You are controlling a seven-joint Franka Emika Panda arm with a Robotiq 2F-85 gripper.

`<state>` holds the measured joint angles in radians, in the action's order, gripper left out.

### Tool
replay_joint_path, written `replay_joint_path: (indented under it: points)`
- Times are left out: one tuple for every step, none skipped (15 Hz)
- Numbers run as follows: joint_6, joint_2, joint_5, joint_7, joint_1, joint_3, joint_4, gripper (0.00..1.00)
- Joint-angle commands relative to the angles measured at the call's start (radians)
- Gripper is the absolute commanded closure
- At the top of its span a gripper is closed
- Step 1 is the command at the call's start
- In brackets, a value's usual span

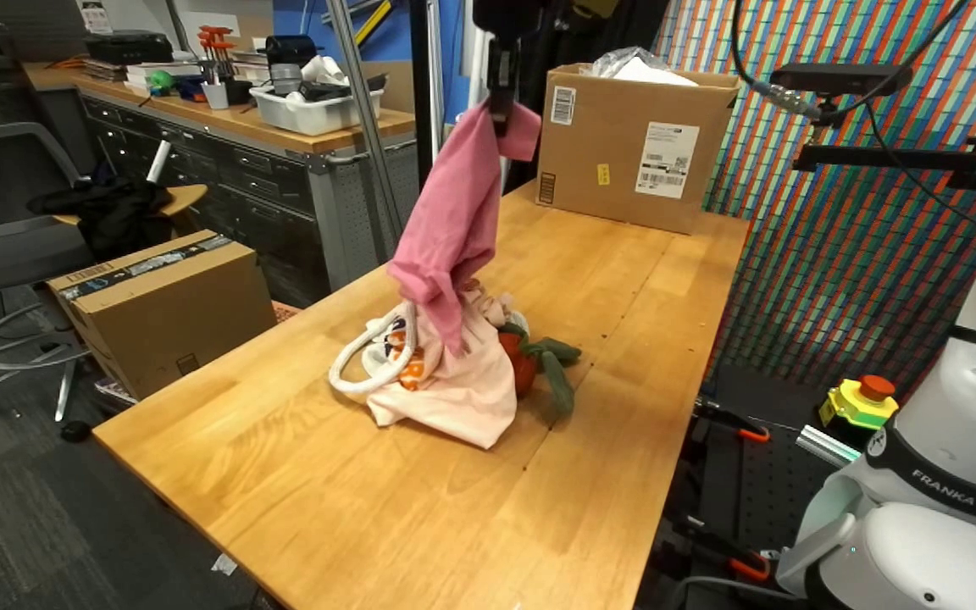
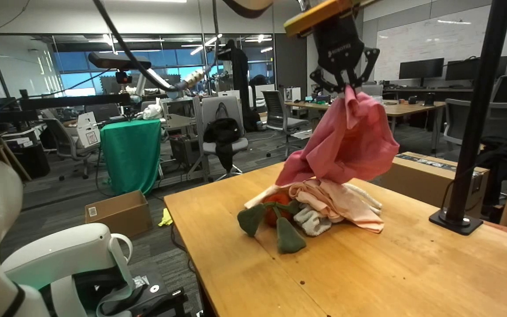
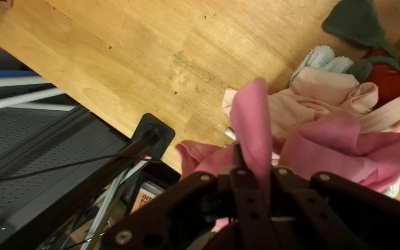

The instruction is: Separate the clothes, rope and plush toy on the table

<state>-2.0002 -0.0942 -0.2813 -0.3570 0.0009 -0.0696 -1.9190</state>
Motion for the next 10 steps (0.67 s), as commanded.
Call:
replay_joint_path:
  points:
    - [-0.032, -0.175, 0.009, 0.124, 0.005, 0.022, -0.091, 0.95]
    - [-0.048, -0.208, -0.002, 0.163, 0.000, 0.026, -0.116, 0.95]
    - [-0.047, -0.231, -0.010, 0.201, -0.008, 0.031, -0.124, 0.94]
    - [-0.050, -0.258, -0.014, 0.229, -0.017, 0.042, -0.139, 0.95]
    - [-0.047, -0.282, -0.015, 0.257, -0.029, 0.055, -0.149, 0.95]
    - [-0.055, -0.302, -0.025, 0.286, -0.044, 0.068, -0.167, 0.95]
    - [-0.060, -0.319, -0.035, 0.313, -0.061, 0.081, -0.182, 0.95]
    - [-0.066, -0.330, -0.042, 0.331, -0.082, 0.100, -0.193, 0.95]
    - [-0.076, -0.339, -0.053, 0.349, -0.106, 0.121, -0.207, 0.95]
    - [-0.097, -0.342, -0.063, 0.373, -0.130, 0.139, -0.225, 0.95]
